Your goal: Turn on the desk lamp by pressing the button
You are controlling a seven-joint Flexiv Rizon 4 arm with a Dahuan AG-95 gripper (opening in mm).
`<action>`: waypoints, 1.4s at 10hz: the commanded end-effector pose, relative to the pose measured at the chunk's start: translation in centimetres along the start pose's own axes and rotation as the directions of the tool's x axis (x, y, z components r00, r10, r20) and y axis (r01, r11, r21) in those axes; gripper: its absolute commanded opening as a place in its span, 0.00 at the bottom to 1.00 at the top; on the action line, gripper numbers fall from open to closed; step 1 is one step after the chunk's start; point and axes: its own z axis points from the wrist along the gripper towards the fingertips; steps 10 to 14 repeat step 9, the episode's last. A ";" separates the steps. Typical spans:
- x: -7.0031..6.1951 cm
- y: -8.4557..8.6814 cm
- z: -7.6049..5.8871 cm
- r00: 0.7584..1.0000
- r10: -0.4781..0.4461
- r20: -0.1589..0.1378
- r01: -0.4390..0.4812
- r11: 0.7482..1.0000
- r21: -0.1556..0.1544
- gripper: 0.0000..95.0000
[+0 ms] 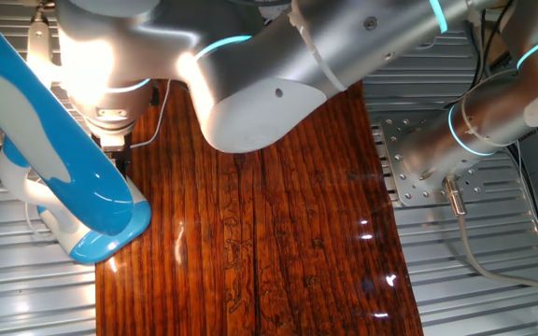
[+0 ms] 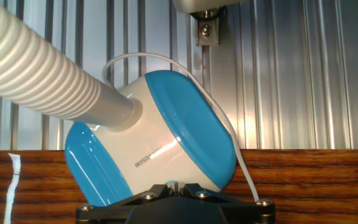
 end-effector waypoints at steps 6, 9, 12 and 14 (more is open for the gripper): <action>0.0 0.2 0.0 0.997 -0.054 -0.052 0.050 0.996 -0.075 0.00; 0.0 0.2 0.0 0.994 -0.087 -0.059 0.082 0.993 -0.081 0.00; 0.0 0.2 0.0 0.994 -0.087 -0.059 0.082 0.993 -0.081 0.00; 0.0 0.2 0.0 0.994 -0.087 -0.059 0.082 0.993 -0.081 0.00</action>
